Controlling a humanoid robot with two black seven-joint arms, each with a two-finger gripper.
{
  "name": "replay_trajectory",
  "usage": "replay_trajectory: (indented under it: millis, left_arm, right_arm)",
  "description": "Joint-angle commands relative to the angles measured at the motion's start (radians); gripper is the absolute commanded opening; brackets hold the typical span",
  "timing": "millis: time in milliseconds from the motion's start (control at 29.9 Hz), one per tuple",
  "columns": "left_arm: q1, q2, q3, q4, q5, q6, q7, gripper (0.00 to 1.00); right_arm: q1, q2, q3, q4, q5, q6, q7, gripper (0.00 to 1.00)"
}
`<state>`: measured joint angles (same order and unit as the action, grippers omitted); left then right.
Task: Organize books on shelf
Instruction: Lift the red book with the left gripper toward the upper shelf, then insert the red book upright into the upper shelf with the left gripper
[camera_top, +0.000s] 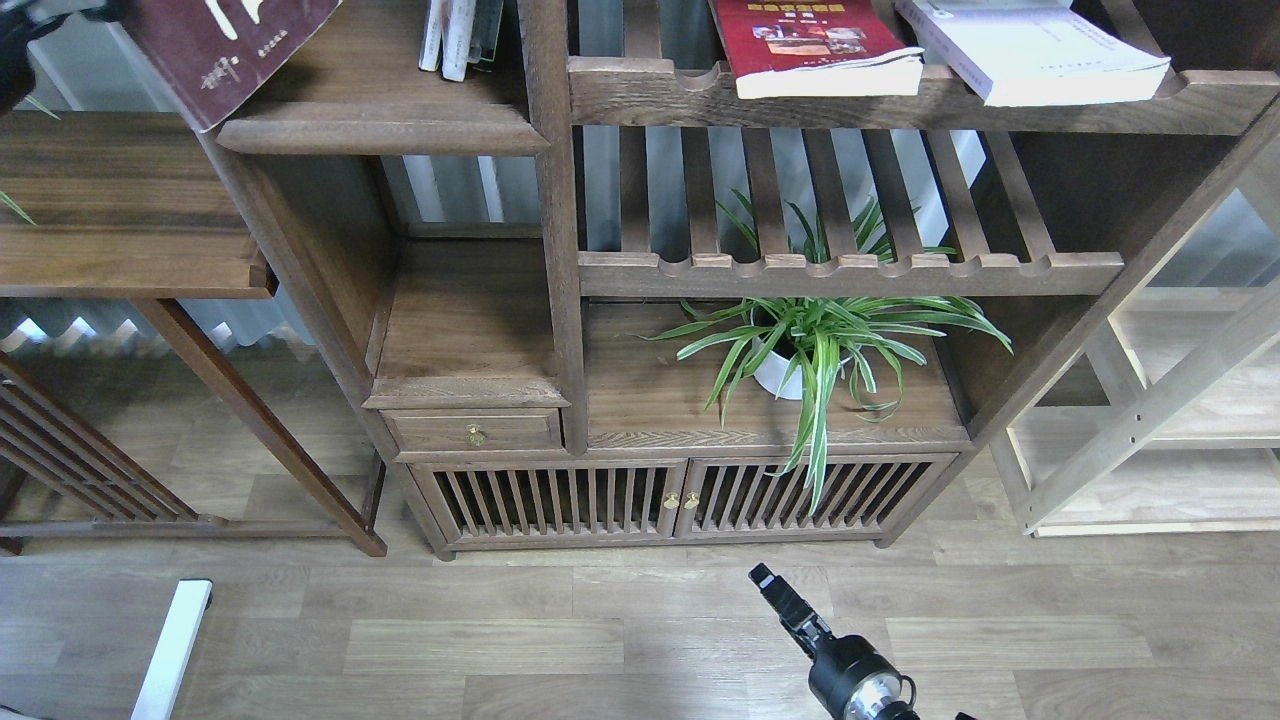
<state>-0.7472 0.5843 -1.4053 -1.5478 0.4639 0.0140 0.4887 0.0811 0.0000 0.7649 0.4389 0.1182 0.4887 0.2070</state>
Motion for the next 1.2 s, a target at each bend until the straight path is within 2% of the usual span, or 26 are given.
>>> replay_trajectory:
  millis: [0,267,635,1170]
  left_arm:
    - [-0.081,0.0,0.078,0.037,0.001,0.052,0.0,0.04]
    - [-0.214,-0.001,0.198,0.118,0.007,0.116,0.0,0.04]
    - [-0.383,-0.069,0.313,0.302,0.033,0.121,0.0,0.04]
    - [-0.452,-0.245,0.336,0.5,0.131,0.123,0.0,0.03]
  right_arm:
    - [-0.01,0.0,0.001,0.0,0.0,0.0,0.0,0.99]
    - [-0.026,0.0,0.001,0.001,0.0,0.0,0.0,0.99]
    - [-0.061,0.0,0.001,0.04,0.0,0.0,0.0,0.99]
    - [-0.107,0.0,0.001,0.047,0.02,0.0,0.006,0.99]
